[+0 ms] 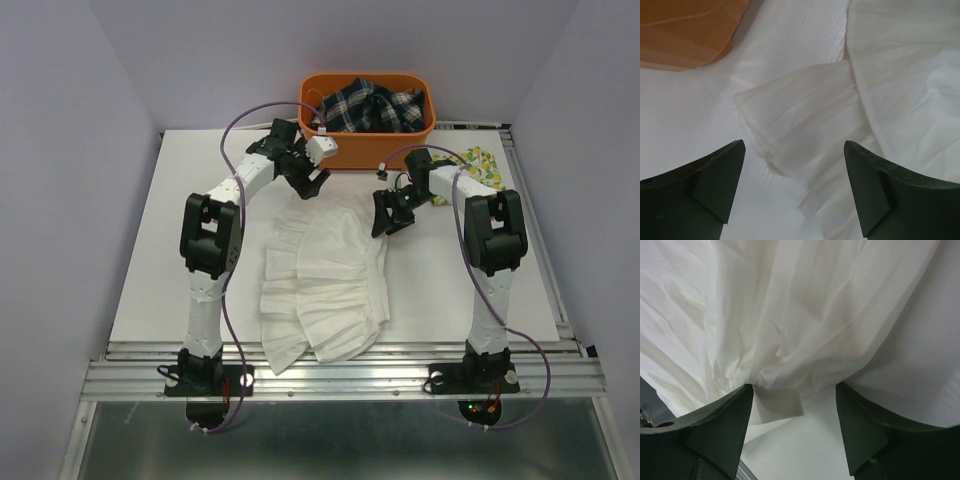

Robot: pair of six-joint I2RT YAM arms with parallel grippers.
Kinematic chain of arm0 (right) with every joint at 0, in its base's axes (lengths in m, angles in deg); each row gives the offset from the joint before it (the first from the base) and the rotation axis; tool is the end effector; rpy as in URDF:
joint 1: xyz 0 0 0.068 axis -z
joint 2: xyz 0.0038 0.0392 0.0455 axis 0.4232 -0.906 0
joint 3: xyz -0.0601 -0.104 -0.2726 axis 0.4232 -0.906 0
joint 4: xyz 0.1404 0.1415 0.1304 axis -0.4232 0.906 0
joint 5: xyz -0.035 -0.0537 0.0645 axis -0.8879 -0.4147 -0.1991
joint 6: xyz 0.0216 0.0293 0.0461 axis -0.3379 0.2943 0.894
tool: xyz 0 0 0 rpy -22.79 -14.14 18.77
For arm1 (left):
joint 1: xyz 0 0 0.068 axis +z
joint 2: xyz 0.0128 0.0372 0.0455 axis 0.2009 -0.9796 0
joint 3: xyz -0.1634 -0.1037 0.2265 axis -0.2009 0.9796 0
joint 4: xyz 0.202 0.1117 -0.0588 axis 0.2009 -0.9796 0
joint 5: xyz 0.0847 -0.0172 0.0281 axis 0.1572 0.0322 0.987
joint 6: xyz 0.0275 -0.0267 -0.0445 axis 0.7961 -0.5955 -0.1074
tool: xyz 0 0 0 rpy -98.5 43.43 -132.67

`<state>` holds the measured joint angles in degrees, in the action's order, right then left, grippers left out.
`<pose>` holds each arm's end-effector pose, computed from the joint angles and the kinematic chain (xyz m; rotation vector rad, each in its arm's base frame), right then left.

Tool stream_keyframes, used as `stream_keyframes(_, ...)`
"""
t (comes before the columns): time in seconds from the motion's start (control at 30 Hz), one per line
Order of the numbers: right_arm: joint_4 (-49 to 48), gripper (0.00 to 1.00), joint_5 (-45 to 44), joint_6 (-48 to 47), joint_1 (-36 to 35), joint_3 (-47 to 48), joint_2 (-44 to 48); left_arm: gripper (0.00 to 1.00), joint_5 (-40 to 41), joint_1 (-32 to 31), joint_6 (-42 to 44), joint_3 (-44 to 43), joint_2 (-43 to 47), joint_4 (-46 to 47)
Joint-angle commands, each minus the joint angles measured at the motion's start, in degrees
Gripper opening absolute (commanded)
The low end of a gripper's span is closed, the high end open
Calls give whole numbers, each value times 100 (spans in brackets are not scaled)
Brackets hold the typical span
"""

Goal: Fold and stack the skirts
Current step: Flatten the skirt out, then fold the skirt

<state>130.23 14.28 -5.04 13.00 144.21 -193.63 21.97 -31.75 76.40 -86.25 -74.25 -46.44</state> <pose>0.4079 0.1141 0.1929 -0.6707 2.7020 0.9714 0.4609 -0.1891 0.2599 1.2761 1.8740 -0.3746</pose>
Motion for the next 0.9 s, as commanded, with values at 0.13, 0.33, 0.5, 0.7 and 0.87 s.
stream_keyframes(0.13,-356,57,127,-86,-18,-96,-124,94,363,-14,-4,-620,-610,175)
stream_keyframes(0.33,-347,47,276,-481,-18,-175,-18,95,399,-49,189,-506,-768,26)
stream_keyframes(0.5,-312,38,347,-1026,-18,-404,288,80,363,-137,427,-182,-707,-212)
stream_keyframes(0.7,-671,22,172,-1378,-211,-782,693,37,171,-32,392,285,-260,-194)
stream_keyframes(0.87,-1242,1,-48,-1335,-265,-861,983,0,143,188,50,-381,-22,-195)
